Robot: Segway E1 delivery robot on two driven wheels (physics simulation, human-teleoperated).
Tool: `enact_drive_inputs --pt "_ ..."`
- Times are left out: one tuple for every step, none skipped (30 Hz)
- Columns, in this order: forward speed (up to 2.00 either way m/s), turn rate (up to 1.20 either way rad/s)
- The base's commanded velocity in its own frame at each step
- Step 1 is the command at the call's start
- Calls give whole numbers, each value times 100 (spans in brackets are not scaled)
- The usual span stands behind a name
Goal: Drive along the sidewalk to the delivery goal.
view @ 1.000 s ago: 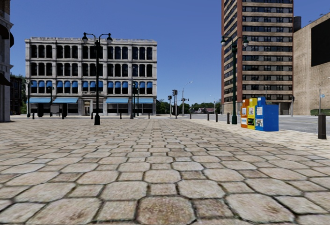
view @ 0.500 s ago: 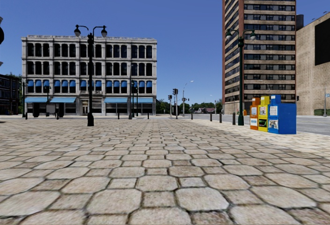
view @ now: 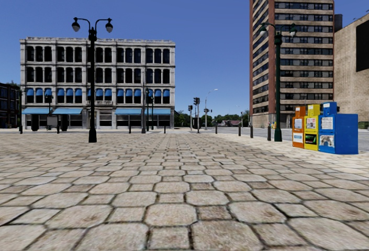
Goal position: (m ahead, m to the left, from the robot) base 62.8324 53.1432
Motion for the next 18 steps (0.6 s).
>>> enact_drive_inputs --pt "200 0" --pt "200 0" --pt "200 0" --pt "200 0" --pt "200 0" --pt "200 0" --pt "200 0" --pt "200 0" --pt "200 0" --pt "200 0" --pt "200 0" --pt "200 0" --pt "200 0" --pt "200 0" --pt "200 0" --pt "200 0" --pt "200 0" --pt "200 0"
